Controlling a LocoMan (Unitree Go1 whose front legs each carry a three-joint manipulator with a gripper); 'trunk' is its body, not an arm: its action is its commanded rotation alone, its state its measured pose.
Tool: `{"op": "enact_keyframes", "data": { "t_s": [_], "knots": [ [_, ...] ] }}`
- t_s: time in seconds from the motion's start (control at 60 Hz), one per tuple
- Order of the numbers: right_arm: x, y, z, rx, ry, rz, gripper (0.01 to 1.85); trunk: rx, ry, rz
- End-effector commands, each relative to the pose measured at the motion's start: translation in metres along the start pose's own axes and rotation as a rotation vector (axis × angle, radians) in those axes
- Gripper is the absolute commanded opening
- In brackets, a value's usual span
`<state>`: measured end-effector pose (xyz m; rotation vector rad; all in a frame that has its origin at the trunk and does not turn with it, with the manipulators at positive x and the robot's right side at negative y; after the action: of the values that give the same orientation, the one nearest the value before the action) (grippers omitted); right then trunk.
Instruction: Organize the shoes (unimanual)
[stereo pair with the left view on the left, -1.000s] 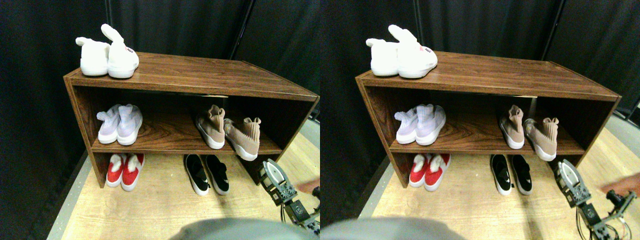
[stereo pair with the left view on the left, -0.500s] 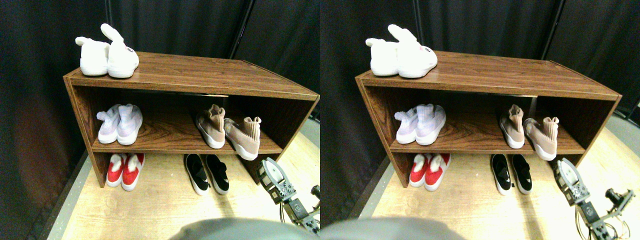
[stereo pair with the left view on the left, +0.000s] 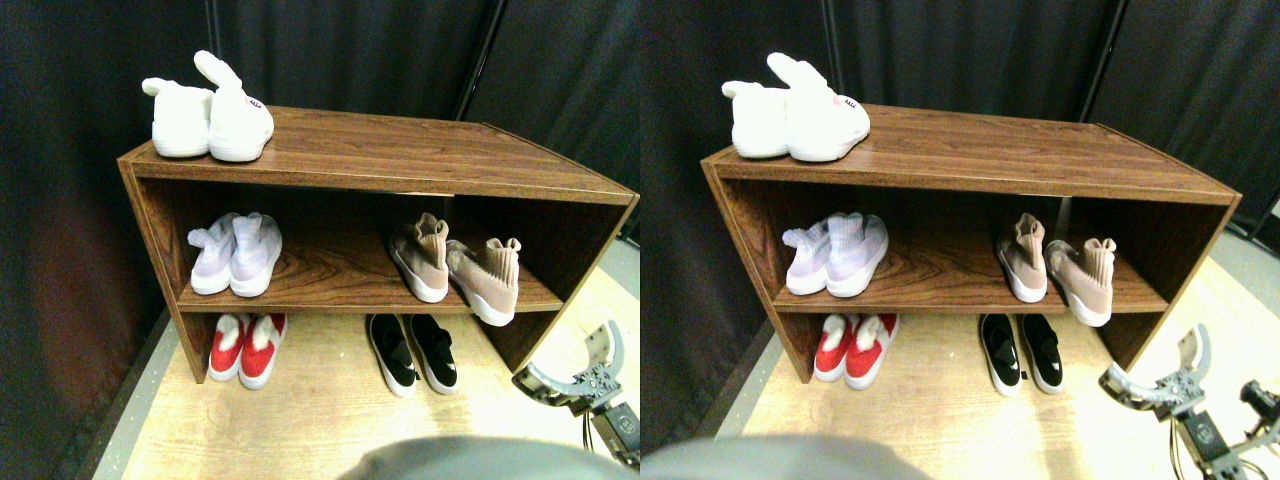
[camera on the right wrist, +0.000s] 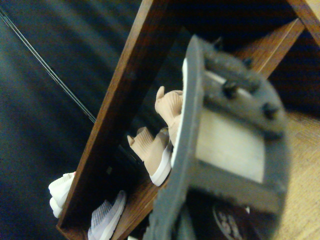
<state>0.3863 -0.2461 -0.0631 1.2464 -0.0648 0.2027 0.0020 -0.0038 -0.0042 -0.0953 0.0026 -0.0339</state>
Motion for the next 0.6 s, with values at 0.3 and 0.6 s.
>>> {"op": "enact_keyframes", "data": {
  "t_s": [0.3,0.6],
  "knots": [
    [0.019,0.005,-0.009,-0.003,-0.048,-0.012,1.8,-0.023,-0.019,0.005],
    [0.051,-0.014,-0.015,0.041,0.0,-0.089,1.73,-0.031,-0.009,0.017]
  ]
}}
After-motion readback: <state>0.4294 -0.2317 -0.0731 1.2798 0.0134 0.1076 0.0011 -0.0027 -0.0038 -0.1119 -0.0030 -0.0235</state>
